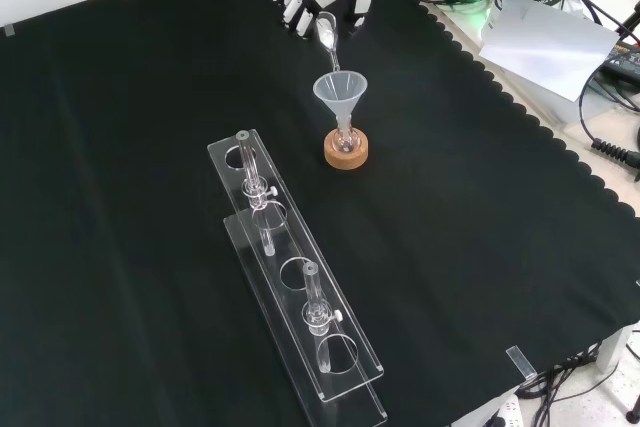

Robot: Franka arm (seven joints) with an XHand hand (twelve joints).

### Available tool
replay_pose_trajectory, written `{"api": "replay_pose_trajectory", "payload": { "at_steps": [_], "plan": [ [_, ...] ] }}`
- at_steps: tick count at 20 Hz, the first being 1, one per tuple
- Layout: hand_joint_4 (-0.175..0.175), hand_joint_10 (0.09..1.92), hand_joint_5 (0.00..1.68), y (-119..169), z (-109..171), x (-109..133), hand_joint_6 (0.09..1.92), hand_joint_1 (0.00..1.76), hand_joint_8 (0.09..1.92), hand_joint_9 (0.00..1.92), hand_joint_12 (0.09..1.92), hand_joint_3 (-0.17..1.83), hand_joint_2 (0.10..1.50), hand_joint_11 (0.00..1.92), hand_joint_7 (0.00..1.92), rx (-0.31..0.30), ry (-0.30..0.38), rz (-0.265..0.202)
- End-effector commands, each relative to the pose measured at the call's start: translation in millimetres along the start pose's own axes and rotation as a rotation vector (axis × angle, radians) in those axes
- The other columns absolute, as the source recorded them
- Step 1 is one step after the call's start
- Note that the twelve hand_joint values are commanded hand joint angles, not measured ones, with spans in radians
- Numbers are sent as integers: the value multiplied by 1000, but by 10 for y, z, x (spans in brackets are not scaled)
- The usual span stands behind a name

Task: Pour all the NaCl from the weighing funnel into the round-bottom flask.

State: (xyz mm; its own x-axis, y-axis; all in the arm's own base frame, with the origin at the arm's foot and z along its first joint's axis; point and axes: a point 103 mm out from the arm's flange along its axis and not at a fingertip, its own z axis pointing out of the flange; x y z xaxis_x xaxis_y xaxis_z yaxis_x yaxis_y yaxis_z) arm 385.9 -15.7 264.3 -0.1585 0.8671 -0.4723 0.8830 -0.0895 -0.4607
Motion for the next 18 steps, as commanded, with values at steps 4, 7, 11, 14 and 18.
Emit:
{"api": "replay_pose_trajectory", "payload": {
  "at_steps": [4, 7, 11, 14, 18],
  "plan": [
    [175, 495, 1070, 13, -54, 28, 1109, 1070, 665, 955, 1230, 841, 664, 607, 670, 12, -45, -2],
    [175, 495, 1070, 15, -74, 37, 1109, 1070, 665, 956, 1229, 842, 664, 608, 670, 19, -56, -4],
    [175, 493, 1070, 17, -102, 50, 1109, 1070, 663, 954, 1228, 843, 663, 608, 666, 23, -73, -8],
    [175, 492, 1071, 15, -124, 68, 1109, 1070, 663, 953, 1227, 843, 663, 608, 665, 24, -91, -9],
    [175, 491, 1071, 12, -144, 86, 1109, 1070, 663, 951, 1225, 844, 662, 607, 664, 30, -109, -4]
  ]
}}
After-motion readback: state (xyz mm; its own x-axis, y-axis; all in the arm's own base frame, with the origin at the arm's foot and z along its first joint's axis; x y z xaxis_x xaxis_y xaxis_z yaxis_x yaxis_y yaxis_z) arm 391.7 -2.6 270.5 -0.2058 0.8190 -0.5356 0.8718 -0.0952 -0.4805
